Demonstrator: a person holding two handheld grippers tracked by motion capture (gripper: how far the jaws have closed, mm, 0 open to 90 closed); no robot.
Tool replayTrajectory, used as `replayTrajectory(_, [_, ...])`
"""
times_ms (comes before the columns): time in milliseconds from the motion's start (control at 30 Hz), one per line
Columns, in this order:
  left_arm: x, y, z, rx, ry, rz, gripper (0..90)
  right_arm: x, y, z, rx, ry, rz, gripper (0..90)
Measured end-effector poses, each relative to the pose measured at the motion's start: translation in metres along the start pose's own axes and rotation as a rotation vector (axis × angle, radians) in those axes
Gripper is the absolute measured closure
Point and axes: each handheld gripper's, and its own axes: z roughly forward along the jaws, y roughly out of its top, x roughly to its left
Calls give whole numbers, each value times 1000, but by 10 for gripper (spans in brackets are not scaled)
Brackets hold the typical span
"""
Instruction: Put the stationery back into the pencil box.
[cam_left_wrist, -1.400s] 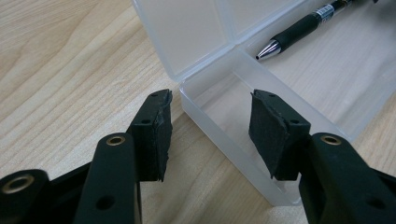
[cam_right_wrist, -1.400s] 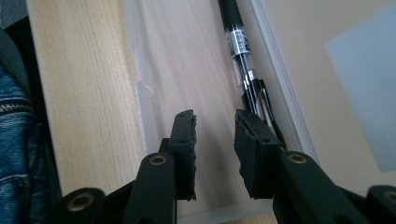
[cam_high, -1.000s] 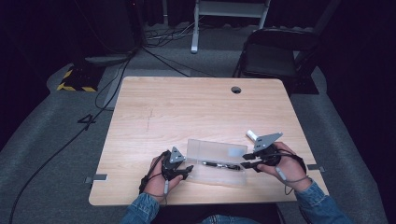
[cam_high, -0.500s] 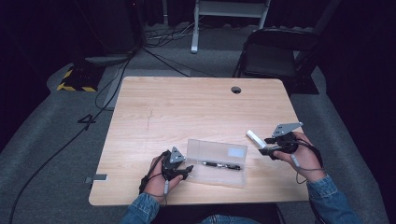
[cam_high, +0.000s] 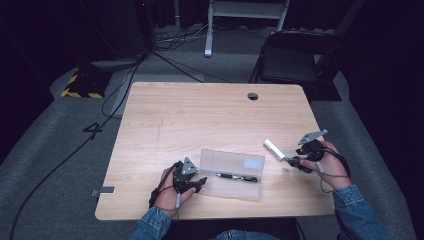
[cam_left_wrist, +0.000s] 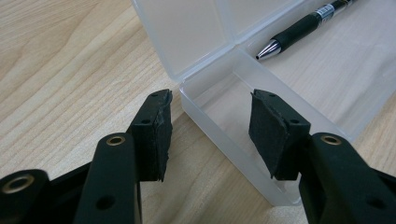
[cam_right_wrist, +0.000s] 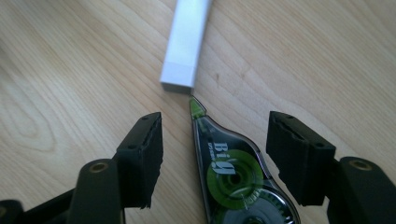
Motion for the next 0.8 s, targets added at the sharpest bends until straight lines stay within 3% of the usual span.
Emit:
replayTrajectory(200, [0,0,0,0,0,1,493,-5,-6,7,39,5,17,354])
replayTrajectory(667, [0,0,0,0,0,1,492,-9,-11,9,70,24,46,343])
replayTrajectory(800, [0,0,0,-1,0,1,492,-8,-11,8,82,32,54,397])
